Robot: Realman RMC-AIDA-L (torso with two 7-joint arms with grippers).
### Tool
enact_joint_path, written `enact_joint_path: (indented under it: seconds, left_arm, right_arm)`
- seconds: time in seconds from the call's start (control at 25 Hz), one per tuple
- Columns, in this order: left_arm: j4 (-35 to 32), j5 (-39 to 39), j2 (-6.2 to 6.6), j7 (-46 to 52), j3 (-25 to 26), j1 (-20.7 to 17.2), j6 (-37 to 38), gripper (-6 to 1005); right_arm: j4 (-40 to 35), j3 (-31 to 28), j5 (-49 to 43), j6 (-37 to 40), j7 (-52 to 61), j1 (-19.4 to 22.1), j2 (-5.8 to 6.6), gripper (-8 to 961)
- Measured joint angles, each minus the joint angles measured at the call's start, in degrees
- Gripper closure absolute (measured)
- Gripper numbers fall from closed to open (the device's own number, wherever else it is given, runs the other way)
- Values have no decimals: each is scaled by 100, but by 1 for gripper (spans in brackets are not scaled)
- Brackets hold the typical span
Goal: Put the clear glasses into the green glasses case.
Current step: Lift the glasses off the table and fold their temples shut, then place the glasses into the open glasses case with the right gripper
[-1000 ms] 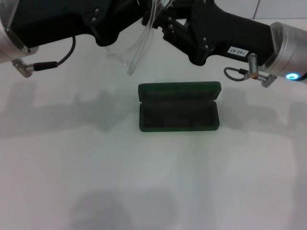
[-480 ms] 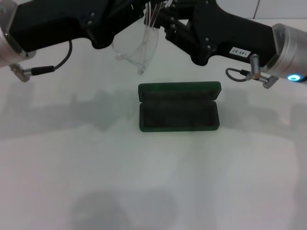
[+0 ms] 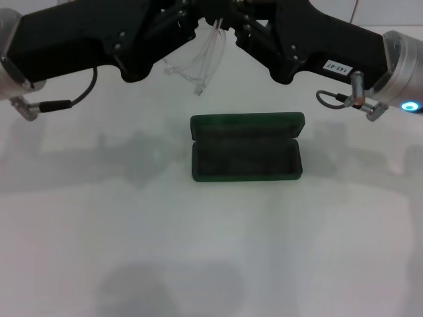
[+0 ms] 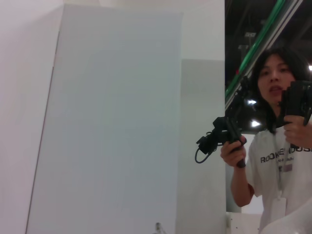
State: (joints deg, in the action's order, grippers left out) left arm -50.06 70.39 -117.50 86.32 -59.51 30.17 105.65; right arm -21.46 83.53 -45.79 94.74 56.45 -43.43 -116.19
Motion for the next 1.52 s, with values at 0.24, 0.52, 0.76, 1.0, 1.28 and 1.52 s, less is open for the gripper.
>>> enact_joint_path:
  seconds: [0.24,0.52,0.76,1.0,1.28,1.52]
  left_arm:
    - [5,52,-20,-59,24,-2,-116,952]
    - [50,66,-32,-137,74,-3,-268,952]
    - [60,86,-43,-142,167,-2,-272,951]
    - [72,105,-45,-143,182,-2,-293,951]
    - [133,139,-34,-142,189,1,-305,951]
    - [99,102,23,-110,233,-97,25,951]
  right_arm:
    - [-6,41,-2,-1,-2,-27,0,887]
    - [-8,41,-3,18,-3,-30,0,888]
    - [-8,40,-3,20,-21,-31,0,889]
    - [-7,40,-2,24,-34,-42,0,889]
    - [-8,4,0,-8,-64,-37,0,890]
    - [-9,-127,77,-118,-225,30,28,891]
